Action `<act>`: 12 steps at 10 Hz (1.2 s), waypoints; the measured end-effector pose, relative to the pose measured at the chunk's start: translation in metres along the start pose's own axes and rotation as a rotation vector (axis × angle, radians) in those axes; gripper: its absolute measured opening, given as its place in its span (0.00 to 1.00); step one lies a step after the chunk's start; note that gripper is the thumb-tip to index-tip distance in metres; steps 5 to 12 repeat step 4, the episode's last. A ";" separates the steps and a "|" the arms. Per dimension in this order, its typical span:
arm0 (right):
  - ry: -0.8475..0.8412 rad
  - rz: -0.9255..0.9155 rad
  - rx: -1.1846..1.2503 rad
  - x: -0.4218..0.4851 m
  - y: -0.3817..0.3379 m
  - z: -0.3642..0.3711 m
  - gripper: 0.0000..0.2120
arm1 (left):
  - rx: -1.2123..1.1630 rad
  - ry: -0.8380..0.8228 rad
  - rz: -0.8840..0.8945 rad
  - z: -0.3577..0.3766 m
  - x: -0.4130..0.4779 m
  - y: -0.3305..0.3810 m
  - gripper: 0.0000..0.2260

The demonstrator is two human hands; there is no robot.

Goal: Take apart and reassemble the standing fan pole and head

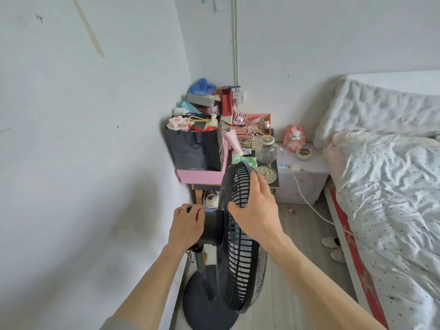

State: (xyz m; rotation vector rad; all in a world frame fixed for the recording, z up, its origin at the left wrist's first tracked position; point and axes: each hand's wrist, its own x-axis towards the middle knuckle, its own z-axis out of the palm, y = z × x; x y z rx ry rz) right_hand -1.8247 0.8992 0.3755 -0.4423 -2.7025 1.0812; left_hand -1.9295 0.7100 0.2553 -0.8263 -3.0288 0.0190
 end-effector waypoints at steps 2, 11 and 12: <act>-0.019 0.009 -0.077 -0.001 -0.014 0.008 0.42 | -0.016 0.119 0.031 0.000 -0.003 -0.013 0.10; -0.101 -0.037 -0.191 0.008 -0.009 -0.014 0.37 | 0.080 0.135 0.102 0.005 -0.004 -0.014 0.19; -0.101 -0.037 -0.191 0.008 -0.009 -0.014 0.37 | 0.080 0.135 0.102 0.005 -0.004 -0.014 0.19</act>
